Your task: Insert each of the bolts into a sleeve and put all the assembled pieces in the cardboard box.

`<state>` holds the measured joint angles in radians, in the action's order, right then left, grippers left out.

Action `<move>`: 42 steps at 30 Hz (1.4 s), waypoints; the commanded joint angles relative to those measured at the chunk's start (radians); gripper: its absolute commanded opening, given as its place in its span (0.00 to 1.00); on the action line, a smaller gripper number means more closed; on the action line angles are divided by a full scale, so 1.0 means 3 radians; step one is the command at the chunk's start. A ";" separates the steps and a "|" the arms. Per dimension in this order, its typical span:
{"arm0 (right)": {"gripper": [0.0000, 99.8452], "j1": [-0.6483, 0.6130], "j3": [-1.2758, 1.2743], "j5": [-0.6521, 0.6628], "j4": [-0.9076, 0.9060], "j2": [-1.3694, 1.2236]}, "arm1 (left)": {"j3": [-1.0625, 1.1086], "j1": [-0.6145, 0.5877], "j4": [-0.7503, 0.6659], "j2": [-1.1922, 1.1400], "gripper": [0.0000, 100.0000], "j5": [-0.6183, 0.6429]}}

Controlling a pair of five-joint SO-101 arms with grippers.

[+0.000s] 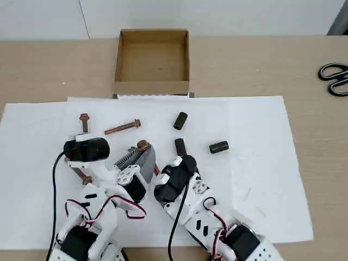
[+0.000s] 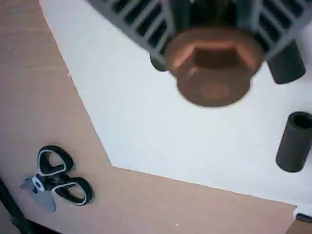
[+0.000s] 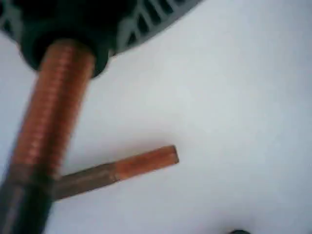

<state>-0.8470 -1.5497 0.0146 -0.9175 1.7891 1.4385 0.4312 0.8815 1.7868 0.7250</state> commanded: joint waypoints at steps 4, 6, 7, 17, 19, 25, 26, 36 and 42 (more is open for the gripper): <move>0.00 -0.0028 0.0056 0.0031 0.0100 0.0008 | 0.0100 0.0015 -0.0113 0.0015 0.01 0.0010; 0.00 -0.0028 0.0056 0.0031 0.0100 0.0008 | 0.0120 0.0020 -0.0102 0.0015 0.01 0.0010; 0.00 -0.0028 0.0056 0.0031 0.0100 0.0008 | 0.0120 0.0061 -0.0097 0.0015 0.01 0.0010; 0.00 -0.0008 0.0051 0.0036 0.0100 0.0008 | 0.0095 0.0619 0.0348 0.0020 0.01 -0.0266; 0.00 -0.0008 0.0051 0.0036 0.0100 0.0008 | 0.0095 0.0690 0.0425 0.0020 0.01 -0.0322; 0.00 0.0151 0.0051 0.0041 0.0105 0.0008 | 0.0105 0.0890 0.0650 0.0020 0.01 -0.0430; 0.00 0.0176 0.0051 0.0041 0.0105 0.0008 | 0.0110 0.0890 0.0660 0.0020 0.01 -0.0430; 0.00 0.0187 0.0031 0.0046 0.0105 0.0008 | 0.0115 0.0880 0.0604 0.0020 0.01 -0.0557; 0.00 0.0187 0.0031 0.0046 0.0105 0.0008 | 0.0105 0.0752 0.0542 0.0015 0.21 -0.0568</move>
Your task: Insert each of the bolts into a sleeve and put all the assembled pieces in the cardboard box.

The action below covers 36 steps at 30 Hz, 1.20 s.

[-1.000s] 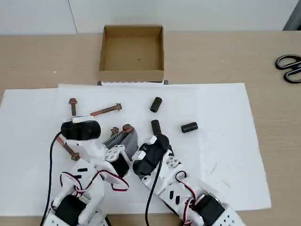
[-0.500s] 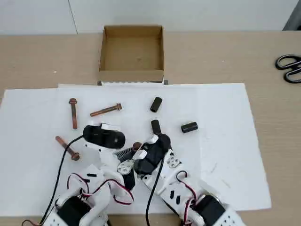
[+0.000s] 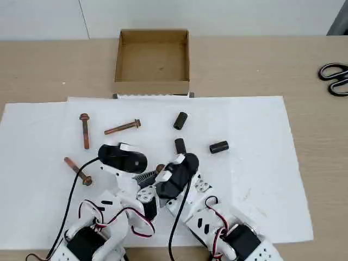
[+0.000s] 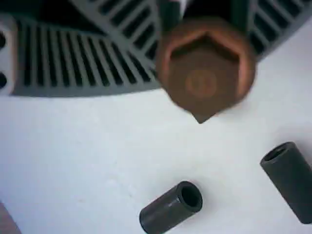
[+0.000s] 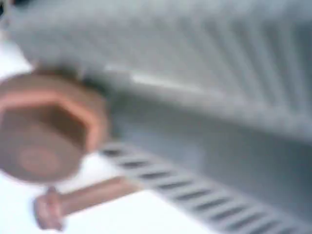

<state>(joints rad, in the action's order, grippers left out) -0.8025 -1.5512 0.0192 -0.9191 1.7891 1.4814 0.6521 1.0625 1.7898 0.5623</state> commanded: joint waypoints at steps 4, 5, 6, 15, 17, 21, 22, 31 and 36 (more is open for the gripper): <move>0.00 0.0038 0.0031 0.0031 0.0105 0.0008 | -0.0049 0.0005 -0.0056 0.0005 0.26 -0.0026; 0.00 0.0038 0.0031 0.0031 0.0105 0.0008 | -0.0049 0.0000 -0.0056 0.0005 0.26 -0.0026; 0.00 0.0038 0.0026 0.0031 0.0105 0.0008 | -0.0054 0.0000 -0.0056 0.0005 0.26 -0.0026; 0.00 0.0038 0.0005 0.0036 0.0105 0.0008 | -0.0269 -0.0005 0.0061 0.0000 0.26 -0.0107; 0.00 0.0038 0.0005 0.0036 0.0105 0.0008 | -0.0269 -0.0046 0.0107 0.0000 0.26 -0.0143; 0.00 0.0038 0.0005 0.0036 0.0105 0.0008 | -0.0263 -0.0225 0.0169 -0.0005 0.26 -0.0358; 0.00 0.0038 0.0005 0.0036 0.0105 0.0008 | -0.0263 -0.0261 0.0199 -0.0005 0.26 -0.0430; 0.00 0.0038 0.0005 0.0036 0.0105 0.0008 | -0.0248 -0.0348 0.0409 0.0005 0.26 -0.0573; 0.00 0.0038 0.0005 0.0036 0.0105 0.0008 | -0.0289 -0.0440 0.0302 0.0010 0.23 -0.0568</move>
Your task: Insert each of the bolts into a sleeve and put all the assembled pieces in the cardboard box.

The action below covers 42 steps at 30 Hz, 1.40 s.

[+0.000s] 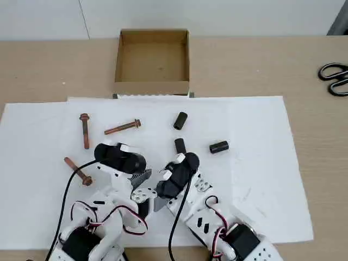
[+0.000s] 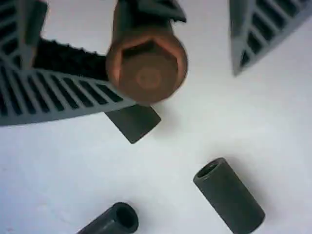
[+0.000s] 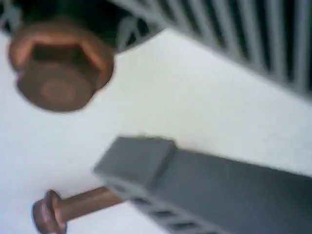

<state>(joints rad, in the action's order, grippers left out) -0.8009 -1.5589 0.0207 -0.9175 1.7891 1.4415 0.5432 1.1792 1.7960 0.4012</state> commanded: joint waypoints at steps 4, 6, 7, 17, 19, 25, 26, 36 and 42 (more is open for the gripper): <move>0.00 0.0033 0.0026 0.0031 0.0100 0.0008 | -0.0361 -0.0251 -0.0194 -0.0010 0.09 -0.0036; 0.00 0.0033 0.0020 0.0031 0.0100 0.0008 | -0.0448 -0.0276 -0.0194 -0.0010 0.03 -0.0036; 0.00 0.0038 0.0015 0.0031 0.0100 0.0008 | -0.0473 -0.0276 -0.0194 -0.0010 0.00 -0.0036; 0.00 0.0366 -0.0031 -0.0005 0.0100 0.0008 | -0.0299 -0.1100 -0.0194 -0.0010 0.01 -0.0041; 0.00 0.0621 -0.0020 -0.0164 0.0105 0.0003 | -0.0141 -0.1309 -0.0251 -0.0010 0.01 -0.0118; 0.00 0.1245 0.0143 -0.0430 0.0274 -0.0023 | 0.0529 -0.1570 -0.0747 -0.0010 0.01 -0.0629; 0.00 0.1317 0.0179 -0.0425 0.0376 -0.0028 | 0.0606 -0.1570 -0.0818 -0.0010 0.01 -0.0655; 0.00 0.1547 0.1366 -0.0348 0.0550 -0.1486 | 0.0800 -0.1586 -0.1059 -0.0010 0.01 -0.0660; 0.00 0.1680 0.2639 -0.0332 0.0524 -0.3112 | 0.0800 -0.1565 -0.1064 -0.0010 0.01 -0.0752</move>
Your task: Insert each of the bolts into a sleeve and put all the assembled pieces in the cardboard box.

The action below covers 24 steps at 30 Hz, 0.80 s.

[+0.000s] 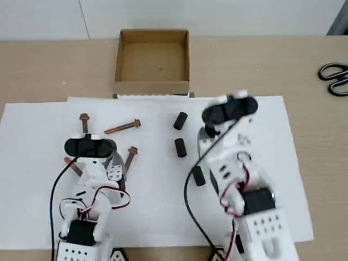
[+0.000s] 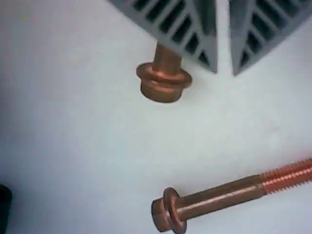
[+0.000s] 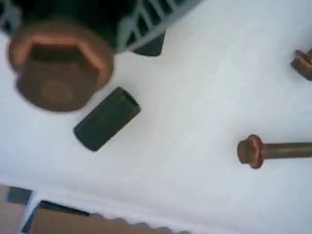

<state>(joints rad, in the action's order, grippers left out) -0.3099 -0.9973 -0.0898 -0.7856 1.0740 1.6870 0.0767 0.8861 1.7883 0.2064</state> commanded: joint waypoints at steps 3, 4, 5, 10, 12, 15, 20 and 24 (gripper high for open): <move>0.00 0.0043 0.1391 0.0036 0.0084 -0.1399 | -0.0018 -0.0036 -0.0072 0.0015 0.01 -0.0639; 0.00 0.0043 0.1580 0.0041 0.0095 -0.1609 | -0.0018 -0.0036 -0.0066 0.0015 0.01 -0.0880; 0.00 0.0043 0.1759 0.0041 0.0100 -0.1808 | -0.0018 -0.0036 -0.0036 0.0015 0.01 -0.1089; 0.00 0.0043 0.2716 0.0593 0.0105 -0.2800 | -0.0023 -0.0020 0.0005 0.0015 0.01 -0.1181; 0.00 0.0033 0.3145 0.0767 0.0110 -0.3174 | -0.0023 -0.0031 0.0005 0.0015 0.01 -0.1171; 0.00 0.0028 0.3805 0.0793 0.0110 -0.3721 | -0.0023 -0.0031 0.0005 0.0015 0.01 -0.1166; 0.00 0.0023 0.4803 0.0854 0.0110 -0.4570 | -0.0023 -0.0031 0.0005 0.0015 0.01 -0.1166; 0.00 -0.0054 0.5554 0.1253 0.0110 -0.5189 | -0.0023 -0.0031 0.0005 0.0015 0.01 -0.1166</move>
<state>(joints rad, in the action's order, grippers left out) -0.3084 0.4572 0.2140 -0.7856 -0.4081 1.6870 0.0721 0.8861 1.7883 -0.1404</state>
